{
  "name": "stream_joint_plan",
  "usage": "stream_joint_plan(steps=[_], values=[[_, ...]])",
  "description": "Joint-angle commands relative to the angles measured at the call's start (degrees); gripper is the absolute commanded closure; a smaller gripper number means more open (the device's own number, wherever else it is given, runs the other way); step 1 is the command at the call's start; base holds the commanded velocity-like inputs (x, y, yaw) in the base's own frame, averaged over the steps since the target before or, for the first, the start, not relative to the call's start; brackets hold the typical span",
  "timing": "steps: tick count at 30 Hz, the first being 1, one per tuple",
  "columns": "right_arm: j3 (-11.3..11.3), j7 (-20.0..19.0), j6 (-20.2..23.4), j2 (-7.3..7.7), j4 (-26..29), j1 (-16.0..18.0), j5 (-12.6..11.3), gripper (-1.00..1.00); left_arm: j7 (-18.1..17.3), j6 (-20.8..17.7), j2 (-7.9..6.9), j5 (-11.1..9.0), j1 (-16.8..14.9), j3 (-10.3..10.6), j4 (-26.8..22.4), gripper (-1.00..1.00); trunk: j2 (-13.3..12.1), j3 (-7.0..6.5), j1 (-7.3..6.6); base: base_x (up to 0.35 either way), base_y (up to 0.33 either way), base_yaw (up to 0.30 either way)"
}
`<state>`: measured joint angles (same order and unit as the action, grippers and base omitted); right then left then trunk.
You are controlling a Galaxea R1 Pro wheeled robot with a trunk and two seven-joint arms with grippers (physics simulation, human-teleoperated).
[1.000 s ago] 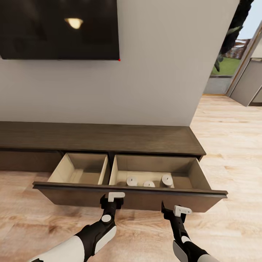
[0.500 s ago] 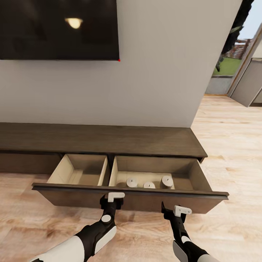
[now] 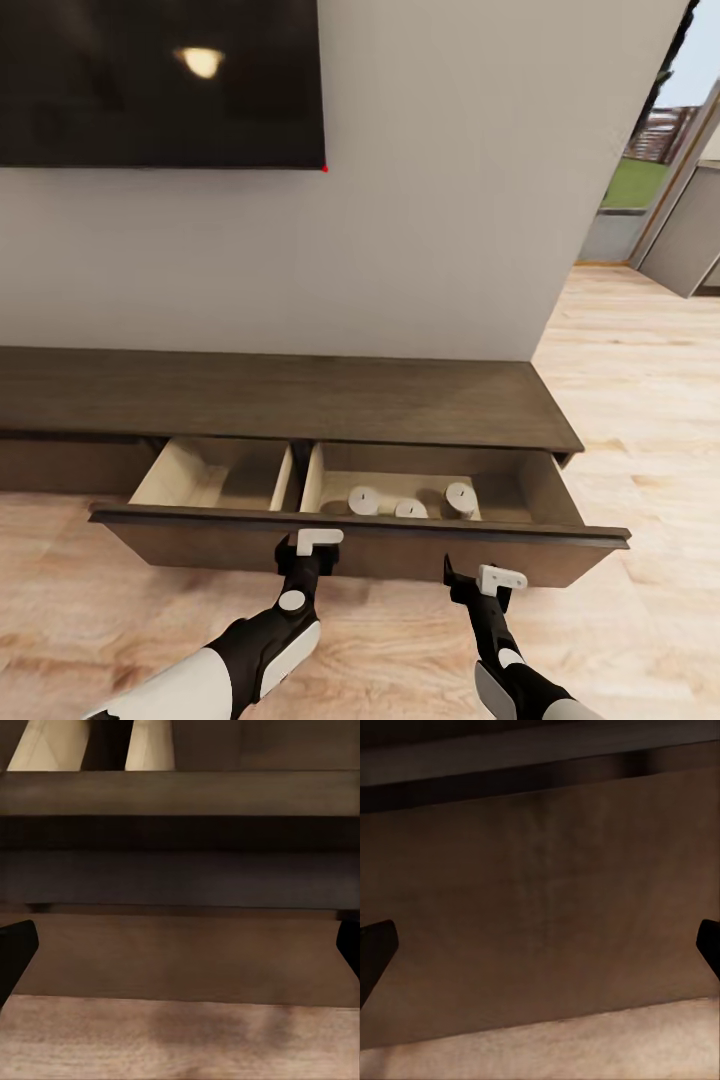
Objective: Place each of the two pumpkins and all three candles from the living room inside a cabinet in the living room (use any cabinet), then make sure every cabinet is closed, and position the cauldron so it is next to a table in the living room.
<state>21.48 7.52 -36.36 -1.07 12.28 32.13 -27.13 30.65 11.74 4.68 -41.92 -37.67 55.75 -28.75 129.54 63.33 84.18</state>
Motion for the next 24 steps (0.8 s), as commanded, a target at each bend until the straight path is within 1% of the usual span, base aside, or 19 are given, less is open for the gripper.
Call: stream_joint_plan(steps=[1,6,24], values=[[0.5,0.5,-0.1,0.01,0.0,0.0,-0.1,-1.0,0.4,0.4,-0.02,0.2,-0.1,0.4,-0.1,-1.0,0.0,0.03,0.0,0.125,0.0,0.0],[0.5,0.5,0.0,0.01,-0.1,0.0,-0.2,-1.0,0.4,0.4,-0.02,0.2,-0.1,0.4,-0.1,-1.0,0.0,0.03,0.0,0.132,0.0,0.0],[0.5,0.5,0.0,0.01,-0.1,0.0,-0.2,-1.0,0.4,0.4,-0.02,0.2,-0.1,0.4,-0.1,-1.0,0.0,0.03,0.0,0.196,0.0,0.0]])
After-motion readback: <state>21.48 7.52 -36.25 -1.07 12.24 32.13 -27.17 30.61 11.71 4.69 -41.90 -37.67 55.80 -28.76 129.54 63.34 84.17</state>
